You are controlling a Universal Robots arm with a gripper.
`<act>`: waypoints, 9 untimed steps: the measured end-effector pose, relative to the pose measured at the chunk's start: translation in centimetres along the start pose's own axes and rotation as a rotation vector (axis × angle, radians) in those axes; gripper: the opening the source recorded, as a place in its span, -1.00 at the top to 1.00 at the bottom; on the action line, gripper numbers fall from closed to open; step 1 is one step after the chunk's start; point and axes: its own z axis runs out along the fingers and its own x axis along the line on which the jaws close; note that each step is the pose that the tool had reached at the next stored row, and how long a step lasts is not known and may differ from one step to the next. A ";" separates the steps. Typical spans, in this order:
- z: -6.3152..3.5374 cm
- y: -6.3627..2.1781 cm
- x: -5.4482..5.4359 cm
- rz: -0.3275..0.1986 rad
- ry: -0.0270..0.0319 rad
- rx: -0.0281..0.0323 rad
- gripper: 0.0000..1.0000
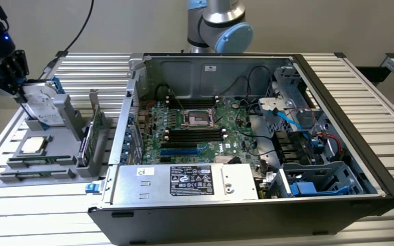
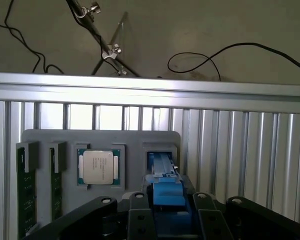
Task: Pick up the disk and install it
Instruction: 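Pick up the disk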
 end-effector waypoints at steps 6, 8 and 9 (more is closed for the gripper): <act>0.00 0.00 0.0 0.000 0.0057 -0.0002 0.34; 0.00 0.00 0.0 0.000 0.0075 -0.0002 0.34; 0.00 0.00 0.0 0.000 0.0082 -0.0003 0.34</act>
